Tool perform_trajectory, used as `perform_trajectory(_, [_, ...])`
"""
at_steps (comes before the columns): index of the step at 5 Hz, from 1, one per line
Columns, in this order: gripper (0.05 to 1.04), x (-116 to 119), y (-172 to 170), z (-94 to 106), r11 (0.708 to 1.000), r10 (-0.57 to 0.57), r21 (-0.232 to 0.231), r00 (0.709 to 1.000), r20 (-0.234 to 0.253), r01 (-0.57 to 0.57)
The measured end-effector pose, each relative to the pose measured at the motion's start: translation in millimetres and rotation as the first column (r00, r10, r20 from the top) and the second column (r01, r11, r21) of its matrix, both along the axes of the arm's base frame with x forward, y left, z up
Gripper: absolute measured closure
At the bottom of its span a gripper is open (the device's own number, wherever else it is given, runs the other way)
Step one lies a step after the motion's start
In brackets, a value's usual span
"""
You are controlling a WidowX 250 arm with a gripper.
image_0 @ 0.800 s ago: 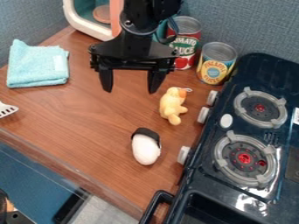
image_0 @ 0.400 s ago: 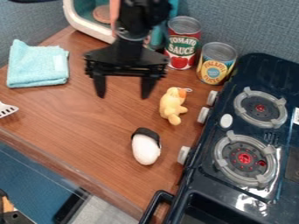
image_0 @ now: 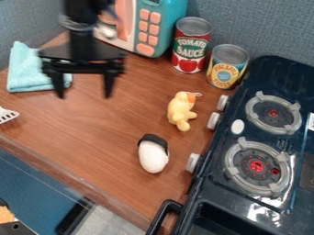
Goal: Take the blue spatula in the middle of the table
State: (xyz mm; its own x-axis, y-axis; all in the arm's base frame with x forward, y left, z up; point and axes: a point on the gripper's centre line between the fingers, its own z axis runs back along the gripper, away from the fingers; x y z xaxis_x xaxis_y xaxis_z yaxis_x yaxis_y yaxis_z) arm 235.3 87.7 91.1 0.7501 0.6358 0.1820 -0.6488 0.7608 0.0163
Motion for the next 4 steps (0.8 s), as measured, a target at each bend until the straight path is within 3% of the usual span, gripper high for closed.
perform_trajectory(2, [0.083,-46.1,37.6,-10.8,0.999,-0.042,0.031,0.997,-0.066,0.044])
perform_trajectory(3, [0.083,-62.6,51.7,-25.2,0.998,-0.045,0.046,0.995,-0.093,0.05])
perform_trajectory(4, [0.083,-63.9,77.0,-36.5,0.998,0.022,0.064,0.994,-0.11,-0.015])
